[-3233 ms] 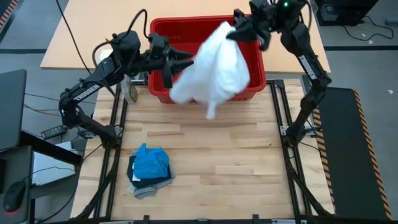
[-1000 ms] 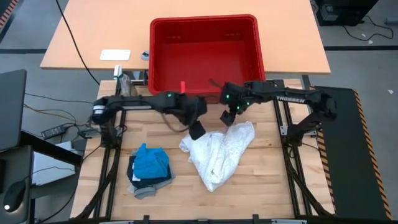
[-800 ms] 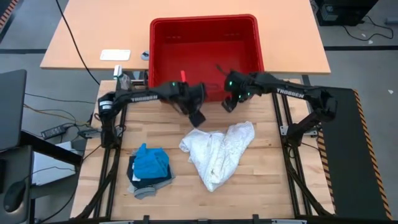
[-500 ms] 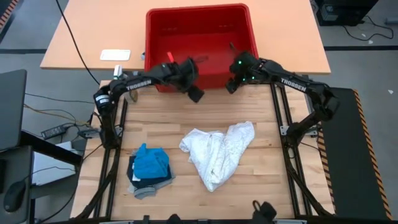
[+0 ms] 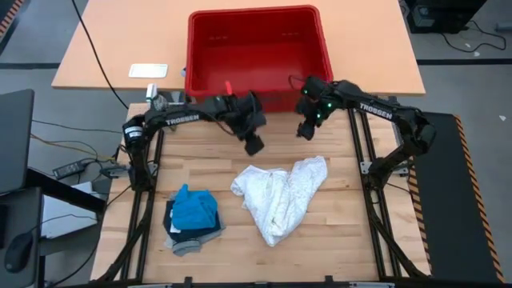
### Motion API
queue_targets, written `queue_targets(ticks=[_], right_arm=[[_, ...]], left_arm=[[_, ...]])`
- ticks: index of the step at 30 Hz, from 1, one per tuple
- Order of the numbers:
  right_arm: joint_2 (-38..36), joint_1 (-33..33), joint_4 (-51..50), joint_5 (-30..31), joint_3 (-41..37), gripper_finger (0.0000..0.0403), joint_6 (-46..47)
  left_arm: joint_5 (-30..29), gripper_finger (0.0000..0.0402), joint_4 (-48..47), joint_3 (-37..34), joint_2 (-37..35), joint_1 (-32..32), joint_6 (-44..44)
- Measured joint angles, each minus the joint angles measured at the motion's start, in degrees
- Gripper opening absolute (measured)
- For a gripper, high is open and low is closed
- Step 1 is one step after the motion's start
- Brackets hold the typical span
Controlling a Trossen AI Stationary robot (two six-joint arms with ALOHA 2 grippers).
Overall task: Fold laundry
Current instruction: Fold the white blouse
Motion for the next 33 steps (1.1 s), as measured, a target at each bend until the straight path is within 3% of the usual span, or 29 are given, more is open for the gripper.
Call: queue_targets(ticks=[4,9,13,17,20,23,27,33], right_arm=[[-0.18,2.99,2.40,-8.54,-4.01,0.0230,-3.67],[-0.14,6.57,9.75,-8.36,-12.85,0.0220,-2.79],[-0.14,9.27,16.57,-5.27,-20.05,0.0212,2.30],[-0.14,11.71,19.53,2.55,-25.80,0.0204,7.67],[-0.14,13.30,19.41,7.82,-29.54,0.0196,12.34],[-0.15,15.06,17.59,8.54,-32.39,0.0186,17.91],[-0.33,20.08,10.37,5.31,-34.41,0.0173,25.66],[-0.28,33.98,0.02,-4.83,-34.82,0.0165,34.73]], left_arm=[[0.42,0.0157,1.64,-6.21,0.04,-2.26,0.91],[1.23,0.0157,3.99,-14.36,0.04,-3.19,-4.84],[1.02,0.0157,6.69,-19.35,0.06,-4.17,-10.05],[1.08,0.0157,8.80,-22.22,0.02,-5.62,-11.58],[1.08,0.0157,11.16,-24.11,0.00,-6.85,-12.19],[1.01,0.0157,12.75,-26.08,0.00,-8.03,-13.15],[0.44,0.0157,17.33,-29.03,0.00,-9.28,-15.43],[-0.30,0.0157,23.11,-32.30,0.02,-10.64,-16.75]])
